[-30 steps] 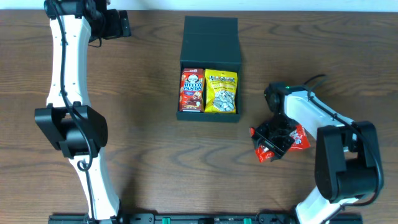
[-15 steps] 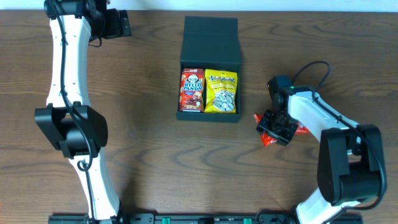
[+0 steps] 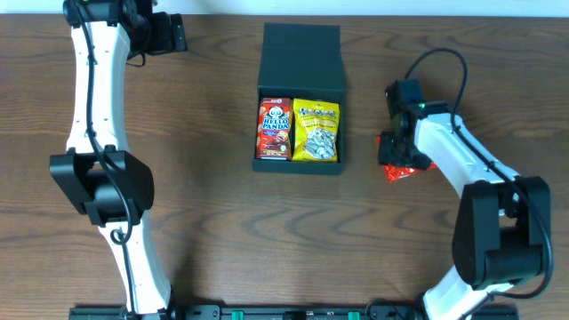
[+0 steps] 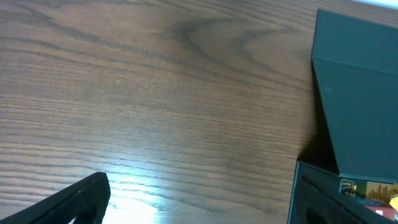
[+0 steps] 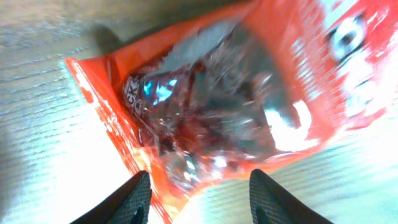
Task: Pack container
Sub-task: 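Grasp the red Hacks Original bag with the right gripper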
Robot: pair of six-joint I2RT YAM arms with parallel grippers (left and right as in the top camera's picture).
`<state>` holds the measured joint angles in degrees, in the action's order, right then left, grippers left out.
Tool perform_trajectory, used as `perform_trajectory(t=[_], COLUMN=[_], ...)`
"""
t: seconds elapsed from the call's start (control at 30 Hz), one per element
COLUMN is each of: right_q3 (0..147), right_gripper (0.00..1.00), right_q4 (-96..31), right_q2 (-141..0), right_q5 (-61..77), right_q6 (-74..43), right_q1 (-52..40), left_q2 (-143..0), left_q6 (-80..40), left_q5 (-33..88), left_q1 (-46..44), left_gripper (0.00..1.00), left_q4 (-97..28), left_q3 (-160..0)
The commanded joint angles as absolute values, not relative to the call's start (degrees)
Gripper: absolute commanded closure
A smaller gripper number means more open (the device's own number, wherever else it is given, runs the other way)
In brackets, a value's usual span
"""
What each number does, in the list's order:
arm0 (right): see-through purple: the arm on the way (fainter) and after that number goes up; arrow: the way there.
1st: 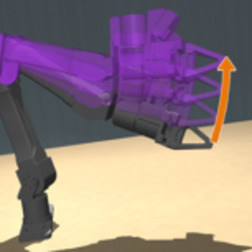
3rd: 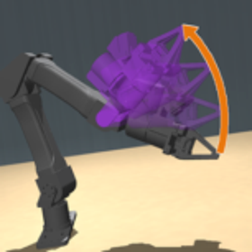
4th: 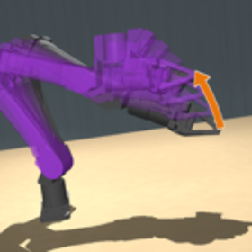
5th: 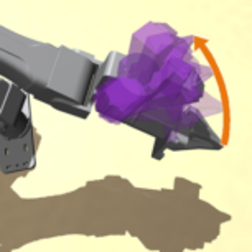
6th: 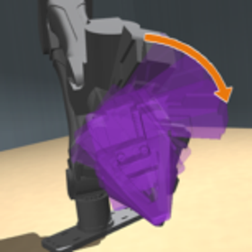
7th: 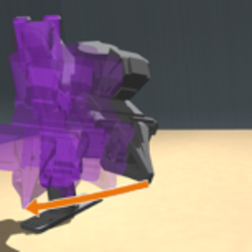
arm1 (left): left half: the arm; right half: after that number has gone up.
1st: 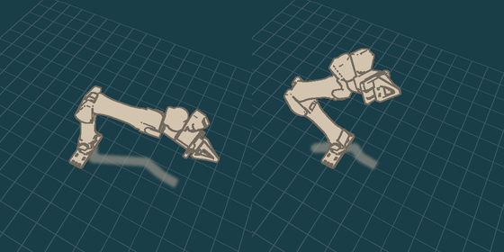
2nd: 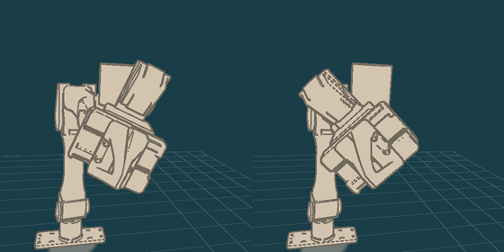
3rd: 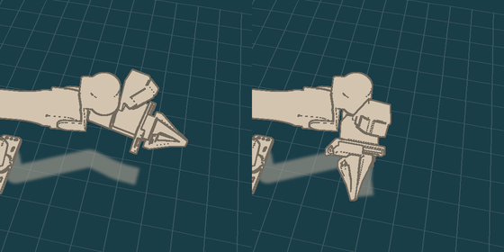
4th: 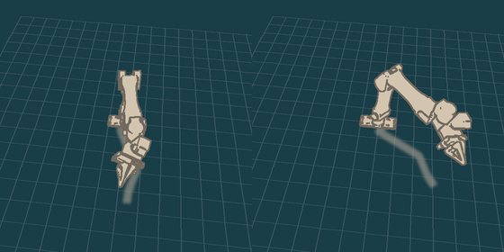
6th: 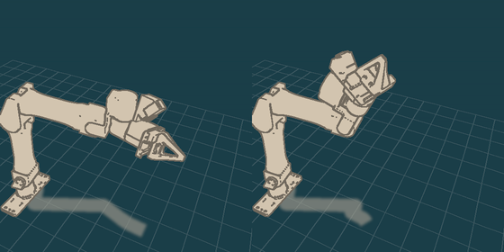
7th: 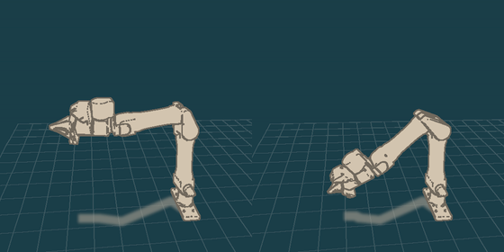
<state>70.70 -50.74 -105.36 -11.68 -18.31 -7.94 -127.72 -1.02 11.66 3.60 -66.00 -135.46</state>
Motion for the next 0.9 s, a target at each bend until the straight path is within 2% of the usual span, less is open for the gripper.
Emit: perform_trajectory(t=[0.0,0.1,0.3,0.7,0.87], right_q3=[74.85,78.37,77.91,77.52,77.52], right_gripper=[0.49,0.44,0.44,0.19,0.17], right_q4=[-54.43,-59.92,-60.82,-60.27,-57.17], right_q2=[-105.65,-105.65,-106.45,-111.28,-114.56], right_q5=[-14.76,-13.32,-9.04,-0.30,0.58], right_q6=[-16.16,-26.41,-40.62,-53.43,-58.54], right_q1=[-7.57,-7.27,-5.50,-0.60,-0.49], left_q2=[-128.25,-128.25,-128.25,-128.25,-128.25], left_q6=[-0.01,-0.01,0.01,0.03,0.03], left_q5=[11.68,11.68,11.68,11.66,11.66], left_q1=[3.73,3.73,3.73,3.73,3.73], left_gripper=[0.05,0.05,0.05,0.04,0.05], left_q4=[-66.22,-66.17,-65.91,-65.95,-65.98], left_q3=[-135.09,-135.09,-135.09,-135.09,-135.09])
